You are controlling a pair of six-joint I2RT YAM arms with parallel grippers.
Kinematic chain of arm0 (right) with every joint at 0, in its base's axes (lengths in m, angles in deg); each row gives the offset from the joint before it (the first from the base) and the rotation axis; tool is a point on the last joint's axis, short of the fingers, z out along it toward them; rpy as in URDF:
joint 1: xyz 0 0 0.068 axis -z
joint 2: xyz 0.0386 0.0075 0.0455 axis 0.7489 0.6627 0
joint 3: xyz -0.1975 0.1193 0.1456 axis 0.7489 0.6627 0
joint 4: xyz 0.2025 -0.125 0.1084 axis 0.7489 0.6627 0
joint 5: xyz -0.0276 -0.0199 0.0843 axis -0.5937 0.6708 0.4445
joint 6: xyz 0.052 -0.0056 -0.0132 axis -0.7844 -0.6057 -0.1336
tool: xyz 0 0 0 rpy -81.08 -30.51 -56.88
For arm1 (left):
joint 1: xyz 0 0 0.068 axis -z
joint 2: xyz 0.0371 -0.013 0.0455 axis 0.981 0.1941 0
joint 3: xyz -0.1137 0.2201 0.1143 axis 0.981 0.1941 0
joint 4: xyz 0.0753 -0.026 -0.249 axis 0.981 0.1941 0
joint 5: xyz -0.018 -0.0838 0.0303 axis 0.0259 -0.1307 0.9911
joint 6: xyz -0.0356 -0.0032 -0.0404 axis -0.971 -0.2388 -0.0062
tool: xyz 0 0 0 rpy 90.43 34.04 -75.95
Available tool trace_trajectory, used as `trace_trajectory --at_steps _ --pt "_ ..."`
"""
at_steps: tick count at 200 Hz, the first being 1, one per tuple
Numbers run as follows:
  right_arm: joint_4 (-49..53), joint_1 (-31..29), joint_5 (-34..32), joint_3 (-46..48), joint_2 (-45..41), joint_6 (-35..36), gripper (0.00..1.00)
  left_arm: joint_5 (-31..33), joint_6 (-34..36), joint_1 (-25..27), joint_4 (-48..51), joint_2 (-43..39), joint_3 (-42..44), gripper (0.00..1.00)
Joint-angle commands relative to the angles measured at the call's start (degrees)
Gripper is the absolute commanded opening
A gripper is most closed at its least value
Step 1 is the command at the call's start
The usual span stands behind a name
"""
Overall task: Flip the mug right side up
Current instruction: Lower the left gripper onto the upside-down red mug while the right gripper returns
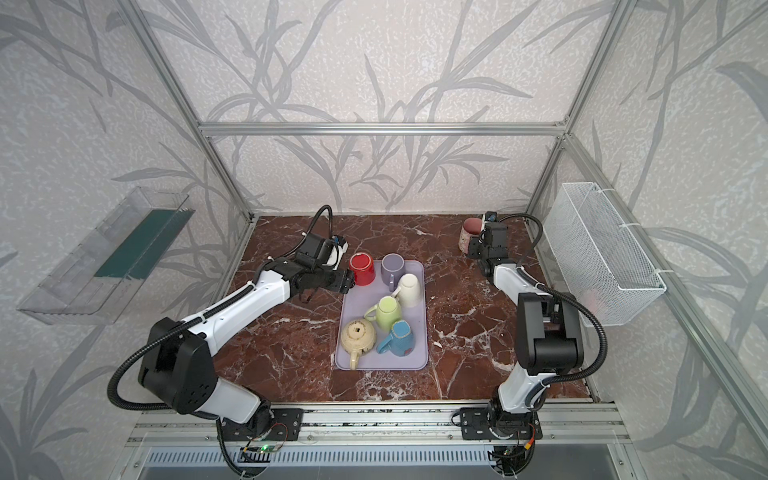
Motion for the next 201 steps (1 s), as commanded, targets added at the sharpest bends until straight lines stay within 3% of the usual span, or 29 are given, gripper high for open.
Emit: trace_trajectory --at_steps 1,61,120,169,201 --pt "-0.9 0.1 2.0 2.3 -6.4 -4.4 0.55 -0.5 1.4 -0.7 1.2 0.5 -1.8 0.81" --pt "-0.6 -6.4 9.0 11.4 -21.7 -10.7 0.57 -1.0 1.6 -1.7 2.4 3.9 -6.2 0.8" --pt "0.3 -18.1 14.7 23.5 -33.9 -15.2 0.6 -1.6 1.7 -1.6 2.0 5.9 -4.4 0.8" --pt "-6.0 -20.9 17.0 31.0 -37.1 -19.4 0.6 -1.0 1.5 -1.5 2.6 8.9 -4.7 0.78" --pt "-14.6 -21.8 17.3 35.9 -35.7 -23.5 0.55 -0.6 1.2 -1.4 3.7 11.2 -6.2 0.74"
